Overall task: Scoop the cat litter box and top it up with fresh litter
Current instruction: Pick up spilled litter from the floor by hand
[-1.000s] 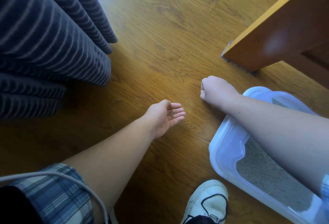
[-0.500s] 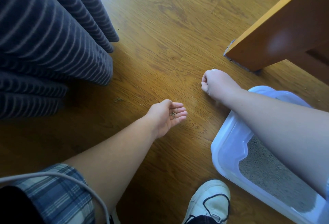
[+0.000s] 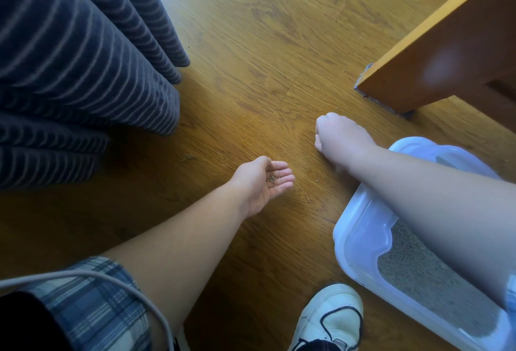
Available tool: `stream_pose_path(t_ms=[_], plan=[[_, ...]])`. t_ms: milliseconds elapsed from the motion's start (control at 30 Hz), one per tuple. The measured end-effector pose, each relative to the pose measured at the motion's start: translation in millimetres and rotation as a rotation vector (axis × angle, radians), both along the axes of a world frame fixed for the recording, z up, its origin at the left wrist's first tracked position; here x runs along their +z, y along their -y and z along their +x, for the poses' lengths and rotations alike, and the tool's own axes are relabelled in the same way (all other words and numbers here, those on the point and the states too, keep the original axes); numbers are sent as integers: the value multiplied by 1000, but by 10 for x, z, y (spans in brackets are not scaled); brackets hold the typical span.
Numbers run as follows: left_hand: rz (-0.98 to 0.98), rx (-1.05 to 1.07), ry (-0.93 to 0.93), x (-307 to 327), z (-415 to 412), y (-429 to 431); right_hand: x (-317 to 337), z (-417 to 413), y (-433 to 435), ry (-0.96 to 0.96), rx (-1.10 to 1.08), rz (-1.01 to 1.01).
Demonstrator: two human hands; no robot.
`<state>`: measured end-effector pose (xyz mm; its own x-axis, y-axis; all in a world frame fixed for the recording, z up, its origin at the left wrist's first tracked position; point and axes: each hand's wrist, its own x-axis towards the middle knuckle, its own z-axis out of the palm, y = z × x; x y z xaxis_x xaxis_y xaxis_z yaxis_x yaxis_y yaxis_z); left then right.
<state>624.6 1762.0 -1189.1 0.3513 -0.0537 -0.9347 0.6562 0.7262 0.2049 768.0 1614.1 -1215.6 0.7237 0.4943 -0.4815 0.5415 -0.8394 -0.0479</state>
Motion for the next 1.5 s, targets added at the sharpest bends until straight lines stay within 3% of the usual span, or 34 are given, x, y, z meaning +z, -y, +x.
stream_pose_path(t_ms=[233,333,433,500,800,967,1200,1500], plan=[[-1,-9,12,-15,-11,21,111,-49,-109,-3,29,-46],[-21,15,23,-29,10,39,251,-134,-170,-85,34,118],[-55,69,49,-54,45,78,508,-424,-270,-285,109,310],[-66,46,78,-62,58,112,601,-621,-285,-348,159,323],[-95,46,111,-108,68,223,482,-698,-68,-238,246,290],[-92,29,81,-129,131,212,462,-511,-27,-213,-5,417],[-28,132,87,-111,330,6,90,448,124,25,-730,421],[-32,153,93,-157,393,-101,-80,402,160,13,-696,379]])
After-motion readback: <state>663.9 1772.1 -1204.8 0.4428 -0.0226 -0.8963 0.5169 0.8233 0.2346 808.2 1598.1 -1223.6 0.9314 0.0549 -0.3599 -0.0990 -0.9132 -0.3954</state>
